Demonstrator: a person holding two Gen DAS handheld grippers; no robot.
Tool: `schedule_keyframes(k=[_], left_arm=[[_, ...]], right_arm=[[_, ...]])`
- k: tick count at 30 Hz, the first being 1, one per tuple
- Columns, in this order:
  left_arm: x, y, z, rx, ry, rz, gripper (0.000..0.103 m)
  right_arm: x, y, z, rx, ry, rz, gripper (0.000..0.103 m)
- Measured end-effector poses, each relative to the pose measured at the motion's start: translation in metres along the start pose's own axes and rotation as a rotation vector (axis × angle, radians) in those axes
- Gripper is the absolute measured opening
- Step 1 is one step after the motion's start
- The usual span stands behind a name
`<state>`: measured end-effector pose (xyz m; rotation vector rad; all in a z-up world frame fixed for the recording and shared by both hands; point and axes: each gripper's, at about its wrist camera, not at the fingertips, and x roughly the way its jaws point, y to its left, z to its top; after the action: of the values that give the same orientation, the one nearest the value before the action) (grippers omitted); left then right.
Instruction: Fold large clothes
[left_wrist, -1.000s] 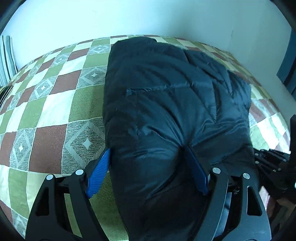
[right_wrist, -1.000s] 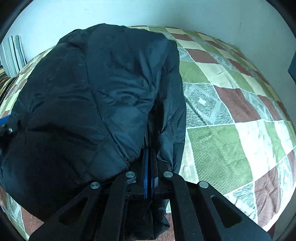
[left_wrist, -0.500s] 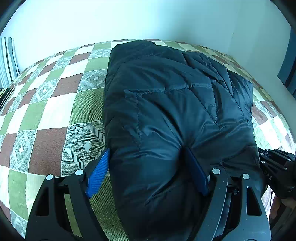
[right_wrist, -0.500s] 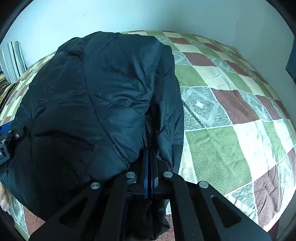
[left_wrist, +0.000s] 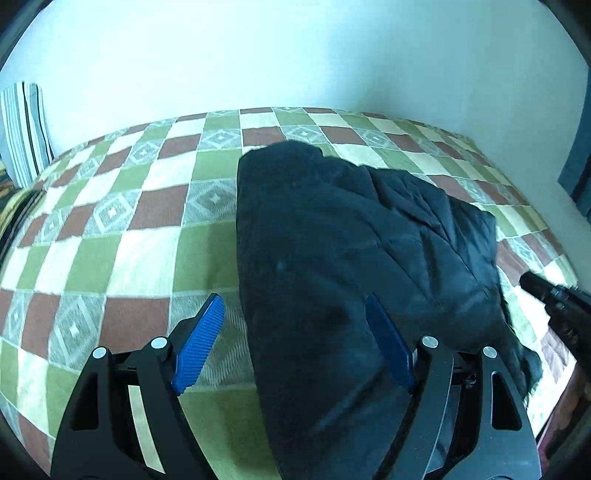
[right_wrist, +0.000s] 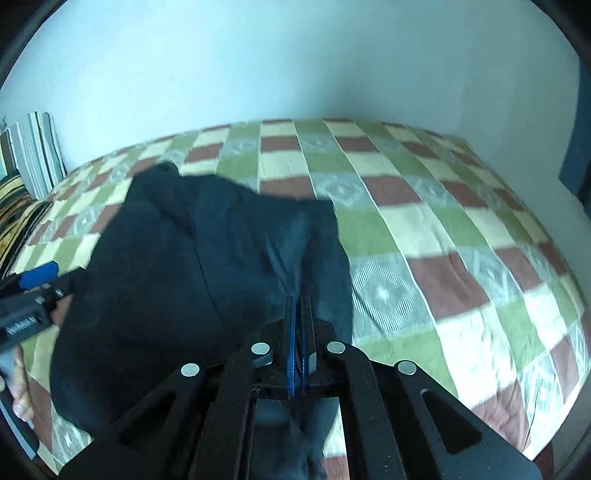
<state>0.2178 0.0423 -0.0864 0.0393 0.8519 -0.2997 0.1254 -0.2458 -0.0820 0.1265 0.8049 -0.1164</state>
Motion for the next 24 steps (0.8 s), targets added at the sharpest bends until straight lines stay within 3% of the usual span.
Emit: schedule_keyframes(k=[7, 14, 24], left_arm=[[0.030, -0.017, 0.016, 0.069, 0.054, 0.021, 0.079], [0.061, -0.021, 0.009, 0.061, 0.123, 0.018, 0.079], [0.084, -0.027, 0.003, 0.067, 0.139, 0.055, 0.078]], right_arm=[[0.043, 0.019, 0.029, -0.047, 0.040, 0.030, 0.001], [0.091, 0.023, 0.014, -0.062, 0.148, 0.005, 0.001], [0.120, 0.022, 0.000, -0.051, 0.171, 0.009, 0.001]])
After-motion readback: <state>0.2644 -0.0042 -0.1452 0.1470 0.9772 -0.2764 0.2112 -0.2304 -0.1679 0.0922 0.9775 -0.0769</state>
